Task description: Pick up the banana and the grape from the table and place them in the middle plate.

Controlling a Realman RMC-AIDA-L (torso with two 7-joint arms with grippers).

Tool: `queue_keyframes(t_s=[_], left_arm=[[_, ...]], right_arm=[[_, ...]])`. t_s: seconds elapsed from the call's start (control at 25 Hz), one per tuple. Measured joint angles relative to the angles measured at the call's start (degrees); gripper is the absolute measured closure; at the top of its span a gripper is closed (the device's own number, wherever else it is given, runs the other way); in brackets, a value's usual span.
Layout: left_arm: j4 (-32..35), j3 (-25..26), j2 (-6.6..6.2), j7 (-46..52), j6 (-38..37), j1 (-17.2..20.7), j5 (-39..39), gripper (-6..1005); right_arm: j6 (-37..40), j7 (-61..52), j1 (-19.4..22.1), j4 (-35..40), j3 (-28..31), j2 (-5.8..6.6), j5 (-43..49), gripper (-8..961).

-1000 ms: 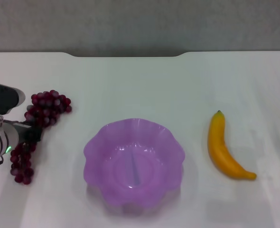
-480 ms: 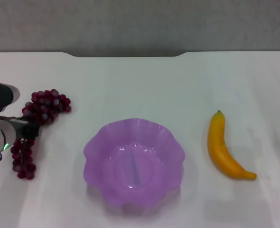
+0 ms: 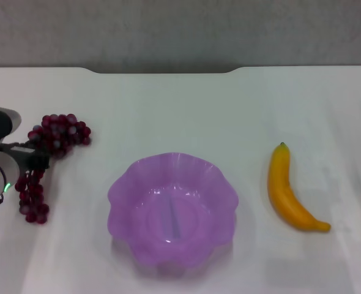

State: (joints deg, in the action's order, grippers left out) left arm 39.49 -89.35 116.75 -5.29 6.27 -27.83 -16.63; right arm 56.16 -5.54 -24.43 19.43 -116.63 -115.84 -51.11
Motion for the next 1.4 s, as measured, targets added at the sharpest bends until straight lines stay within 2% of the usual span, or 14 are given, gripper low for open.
queue_keyframes(t_s=[0.24,0.72,1.4], left_arm=[[3.9,-0.8,-0.05,0.0,-1.9,2.6,0.0,739],[8.6,-1.6,-0.08,0.8,-4.3,4.6,0.0,746],[24.6,-4.3,-0.38,2.2,-3.1,12.0,0.0,749]], right_arm=[[0.0,0.0,0.0,-0.1,0.0,0.00,0.0,70],[0.0,0.0,0.0,-0.2,0.0,0.00,0.0,70],[0.0,0.0,0.0,-0.3,0.2,0.00,0.0,69]])
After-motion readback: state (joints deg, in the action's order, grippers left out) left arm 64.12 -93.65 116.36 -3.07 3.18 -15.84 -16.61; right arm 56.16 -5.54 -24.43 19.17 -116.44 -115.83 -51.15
